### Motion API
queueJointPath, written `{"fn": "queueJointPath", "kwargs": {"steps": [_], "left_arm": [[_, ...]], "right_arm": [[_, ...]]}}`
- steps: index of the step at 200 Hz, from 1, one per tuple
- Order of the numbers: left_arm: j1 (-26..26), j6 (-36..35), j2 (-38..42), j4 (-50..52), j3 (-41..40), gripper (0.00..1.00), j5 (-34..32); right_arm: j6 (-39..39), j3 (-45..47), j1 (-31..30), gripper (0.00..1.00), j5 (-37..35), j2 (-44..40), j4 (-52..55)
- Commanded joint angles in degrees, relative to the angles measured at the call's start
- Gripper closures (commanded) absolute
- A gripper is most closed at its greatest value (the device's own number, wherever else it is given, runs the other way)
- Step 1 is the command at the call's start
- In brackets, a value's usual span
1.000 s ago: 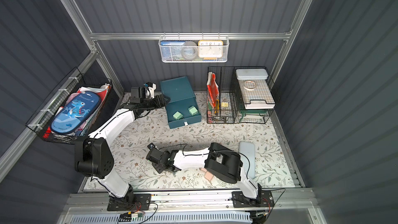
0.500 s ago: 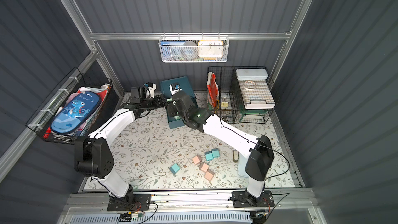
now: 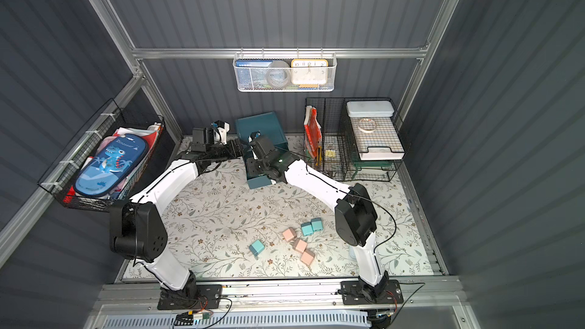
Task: Place the plugs into the drawer by color
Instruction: Place the plug in the drawer.
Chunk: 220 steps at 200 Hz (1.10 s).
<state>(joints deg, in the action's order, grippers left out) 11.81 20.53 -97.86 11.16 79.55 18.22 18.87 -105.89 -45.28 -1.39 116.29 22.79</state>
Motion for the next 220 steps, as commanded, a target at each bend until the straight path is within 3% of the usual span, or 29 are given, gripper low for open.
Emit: {"fn": "queueJointPath", "kwargs": {"steps": [1, 56, 98, 113, 152, 188, 220], "left_arm": [[0.0, 0.1, -0.1, 1.7, -0.9, 0.23, 0.4], [0.0, 0.0, -0.7, 1.7, -1.0, 0.23, 0.4], [0.0, -0.1, -0.9, 1.7, -1.0, 0.23, 0.4], [0.0, 0.0, -1.1, 1.4, -1.0, 0.24, 0.4], [0.0, 0.0, -1.3, 1.1, -1.0, 0.25, 0.4], [0.0, -0.2, -1.6, 1.4, -0.7, 0.26, 0.4], [0.0, -0.1, -1.8, 1.1, -0.9, 0.27, 0.3]], "right_arm": [[1.8, -2.3, 0.8, 0.57, 2.6, 0.2, 0.9], [-0.5, -6.2, 0.9, 0.37, 1.7, 0.0, 5.0], [-3.8, -8.0, 0.8, 0.35, 0.7, -5.2, 8.1], [-4.7, -1.4, 0.4, 0.36, -1.1, -12.3, 5.2], [-2.5, 29.1, -2.3, 0.48, -6.7, -28.9, -11.9], [2.2, 43.7, -4.5, 0.58, -7.7, -30.6, -23.6], [3.2, 45.7, -4.5, 0.60, -8.6, -27.2, -28.9]]}}
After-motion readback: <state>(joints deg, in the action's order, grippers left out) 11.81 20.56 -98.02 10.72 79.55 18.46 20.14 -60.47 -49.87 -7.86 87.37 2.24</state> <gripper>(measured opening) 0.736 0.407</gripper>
